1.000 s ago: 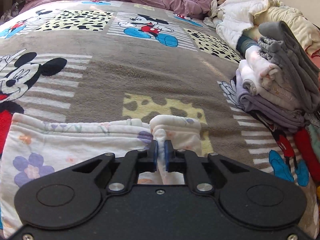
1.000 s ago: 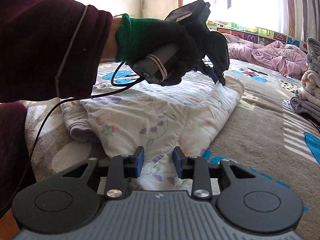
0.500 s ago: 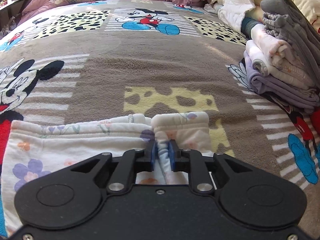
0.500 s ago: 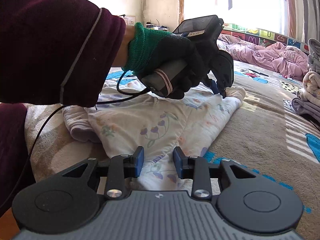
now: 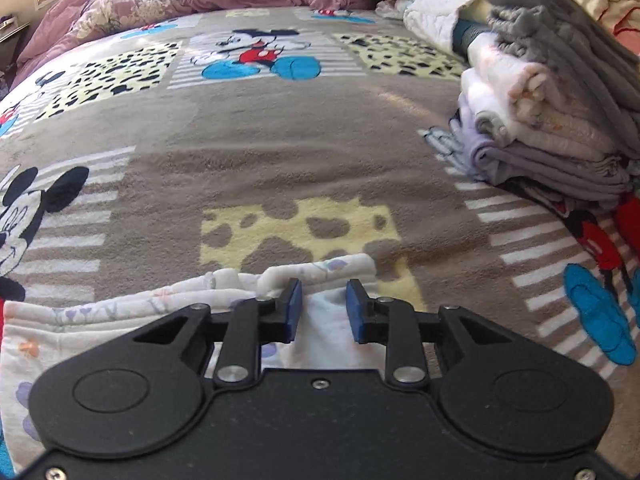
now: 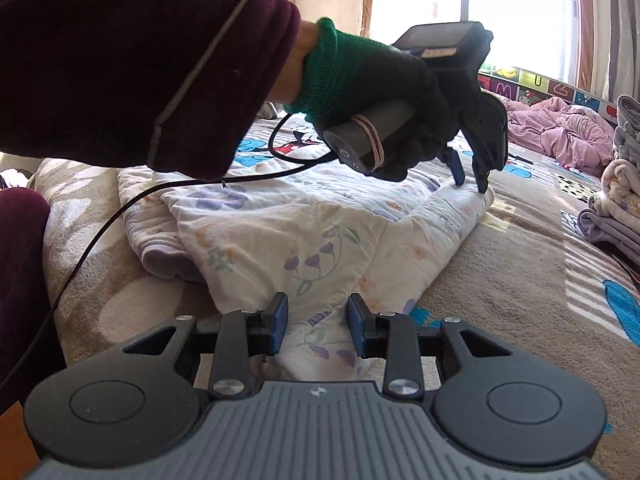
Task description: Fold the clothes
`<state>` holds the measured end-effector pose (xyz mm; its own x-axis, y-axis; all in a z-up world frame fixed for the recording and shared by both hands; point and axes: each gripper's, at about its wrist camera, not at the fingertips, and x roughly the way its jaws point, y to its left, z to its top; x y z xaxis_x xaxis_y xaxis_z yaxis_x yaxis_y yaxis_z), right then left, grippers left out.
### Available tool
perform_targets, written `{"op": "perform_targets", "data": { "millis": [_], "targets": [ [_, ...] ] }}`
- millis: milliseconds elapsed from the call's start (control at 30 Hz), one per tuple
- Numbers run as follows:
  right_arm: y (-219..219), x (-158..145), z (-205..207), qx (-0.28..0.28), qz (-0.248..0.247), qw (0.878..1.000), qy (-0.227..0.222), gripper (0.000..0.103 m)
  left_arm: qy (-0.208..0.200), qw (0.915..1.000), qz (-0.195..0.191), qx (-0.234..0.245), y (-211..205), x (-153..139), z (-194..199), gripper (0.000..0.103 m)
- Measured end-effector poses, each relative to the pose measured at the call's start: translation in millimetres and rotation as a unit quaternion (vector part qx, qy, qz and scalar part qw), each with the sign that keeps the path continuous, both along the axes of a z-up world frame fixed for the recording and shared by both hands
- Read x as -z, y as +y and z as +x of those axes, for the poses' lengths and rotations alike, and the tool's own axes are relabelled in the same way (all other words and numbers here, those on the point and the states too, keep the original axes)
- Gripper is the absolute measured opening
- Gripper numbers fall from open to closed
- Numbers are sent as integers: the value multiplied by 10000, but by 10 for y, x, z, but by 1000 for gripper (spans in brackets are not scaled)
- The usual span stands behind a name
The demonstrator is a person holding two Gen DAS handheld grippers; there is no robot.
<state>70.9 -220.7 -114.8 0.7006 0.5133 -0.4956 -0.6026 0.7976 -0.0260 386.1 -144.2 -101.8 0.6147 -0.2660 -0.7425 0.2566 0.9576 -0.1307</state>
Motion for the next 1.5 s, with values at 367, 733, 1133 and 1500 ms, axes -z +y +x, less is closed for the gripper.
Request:
{"op": "perform_targets", "data": {
  "millis": [367, 733, 1133, 1500],
  "targets": [
    [37, 42, -5, -31, -120, 9999, -28, 35, 101, 9999, 117, -35, -9, 106, 60, 22],
    [-49, -208, -346, 441, -32, 9956, -825, 38, -587, 9979, -29, -286, 599, -767, -881, 50],
    [-437, -282, -360, 987, 931, 9900, -397, 38, -817, 9747, -1116, -1758, 2142, -781, -2723, 57],
    [-285, -171, -349, 701, 854, 9936, -225, 34, 53, 9286, -2791, -2446, 2441, -111, -3006, 56]
  ]
}}
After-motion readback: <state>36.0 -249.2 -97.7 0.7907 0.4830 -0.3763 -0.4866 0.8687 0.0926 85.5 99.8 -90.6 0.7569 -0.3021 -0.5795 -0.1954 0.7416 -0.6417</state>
